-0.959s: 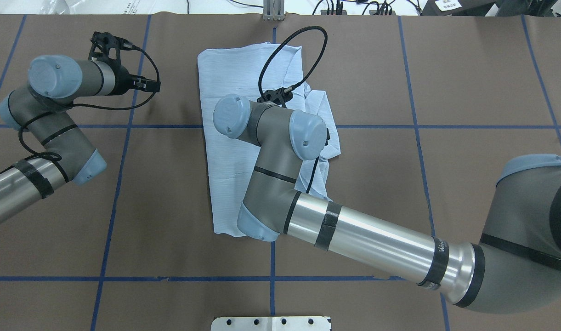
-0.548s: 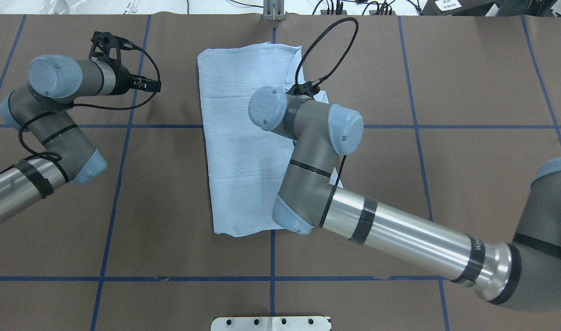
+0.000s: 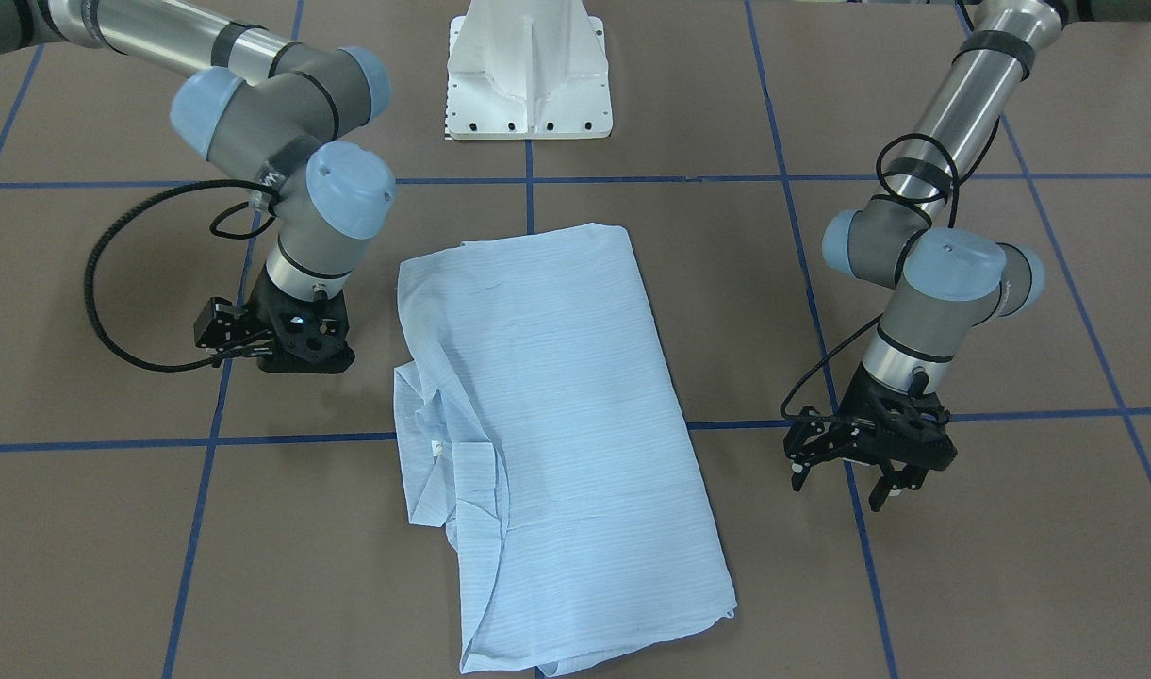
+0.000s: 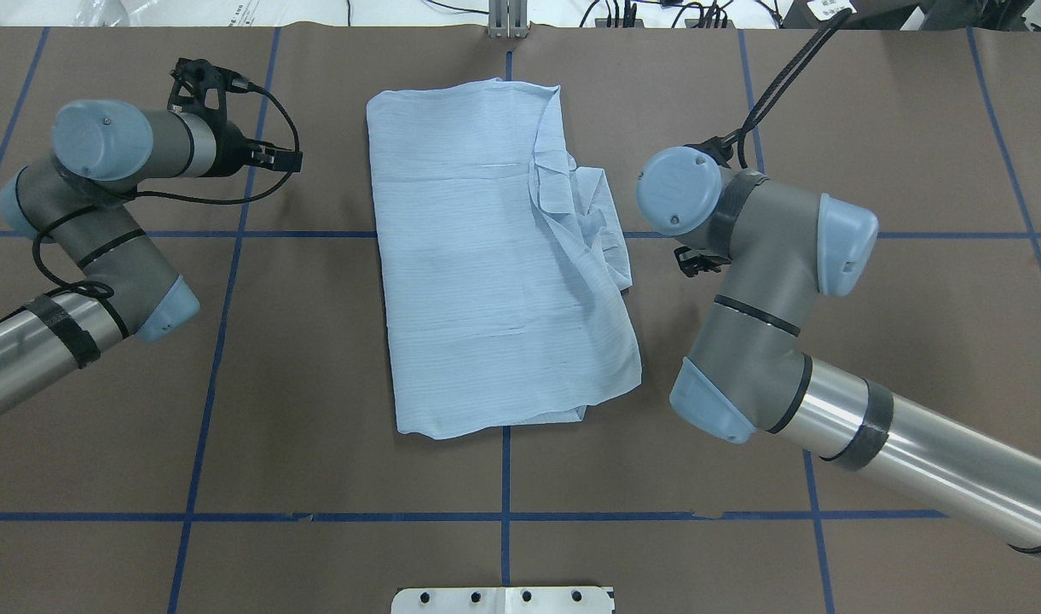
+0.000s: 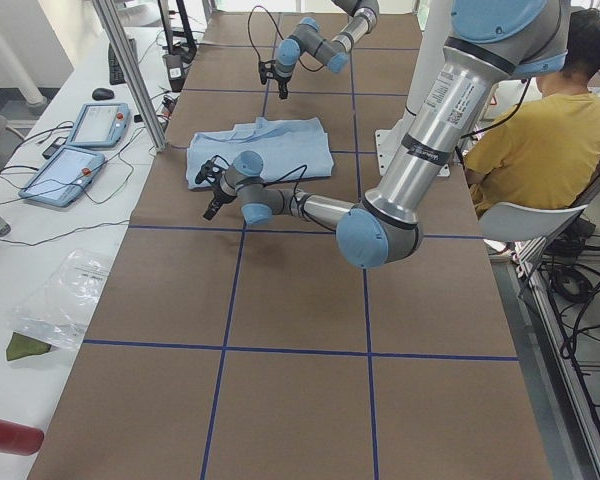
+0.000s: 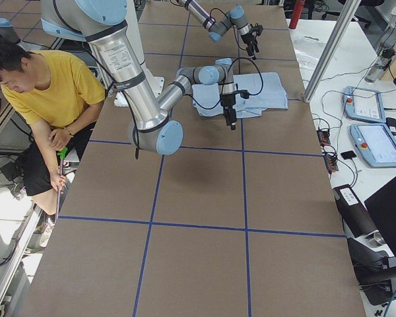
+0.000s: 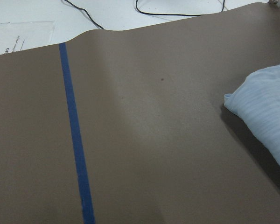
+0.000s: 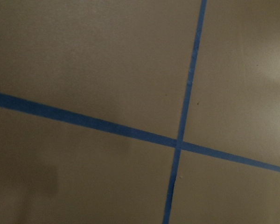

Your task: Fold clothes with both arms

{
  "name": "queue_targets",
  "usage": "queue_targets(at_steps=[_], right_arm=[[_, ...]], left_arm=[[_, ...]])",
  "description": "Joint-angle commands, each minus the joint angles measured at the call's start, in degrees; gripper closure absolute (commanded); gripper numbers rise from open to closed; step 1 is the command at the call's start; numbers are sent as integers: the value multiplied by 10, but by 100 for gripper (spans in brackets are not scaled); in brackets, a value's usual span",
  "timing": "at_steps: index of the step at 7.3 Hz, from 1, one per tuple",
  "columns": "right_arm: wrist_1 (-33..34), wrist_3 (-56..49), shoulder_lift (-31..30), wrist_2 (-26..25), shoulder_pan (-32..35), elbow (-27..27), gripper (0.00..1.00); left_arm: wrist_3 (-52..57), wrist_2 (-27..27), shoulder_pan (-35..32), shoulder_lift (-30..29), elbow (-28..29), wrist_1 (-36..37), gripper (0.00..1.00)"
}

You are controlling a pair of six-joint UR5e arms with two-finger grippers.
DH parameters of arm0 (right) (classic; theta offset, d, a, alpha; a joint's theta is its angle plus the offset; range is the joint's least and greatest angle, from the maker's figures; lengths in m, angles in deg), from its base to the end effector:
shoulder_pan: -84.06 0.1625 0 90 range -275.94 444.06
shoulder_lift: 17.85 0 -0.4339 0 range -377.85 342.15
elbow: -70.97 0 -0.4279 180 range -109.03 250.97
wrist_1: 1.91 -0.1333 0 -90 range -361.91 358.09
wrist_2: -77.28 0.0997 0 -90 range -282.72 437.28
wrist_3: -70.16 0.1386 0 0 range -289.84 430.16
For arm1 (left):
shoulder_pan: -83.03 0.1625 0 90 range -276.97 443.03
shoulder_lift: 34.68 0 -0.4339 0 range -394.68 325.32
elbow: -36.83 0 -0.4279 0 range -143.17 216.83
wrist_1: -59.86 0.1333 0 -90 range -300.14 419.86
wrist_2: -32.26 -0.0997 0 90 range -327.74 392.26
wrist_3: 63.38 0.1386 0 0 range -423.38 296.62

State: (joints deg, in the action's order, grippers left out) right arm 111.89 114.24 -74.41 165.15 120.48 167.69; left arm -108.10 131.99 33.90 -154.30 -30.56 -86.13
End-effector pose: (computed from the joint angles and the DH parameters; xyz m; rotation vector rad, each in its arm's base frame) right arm -0.4817 -0.5275 0.3534 0.2160 -0.1908 -0.1594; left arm 0.4444 -0.6815 0.4607 0.7011 0.8566 0.0332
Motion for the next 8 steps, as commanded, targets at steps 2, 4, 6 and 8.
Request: queue_targets(at_steps=[2,4,6,8], right_arm=[[-70,86,70,61,7,11,0],[-145,185,206,62,-5,-185,0],[-169,223,283,57,-25,-311,0],[-163,175,282,54,-34,-340,0]], left_arm=[[-11,18,1,7,-13,1,0],[-12,20,0,19,-24,1,0],[-21,20,0,32,-33,1,0],[-22,20,0,46,-43,1,0]])
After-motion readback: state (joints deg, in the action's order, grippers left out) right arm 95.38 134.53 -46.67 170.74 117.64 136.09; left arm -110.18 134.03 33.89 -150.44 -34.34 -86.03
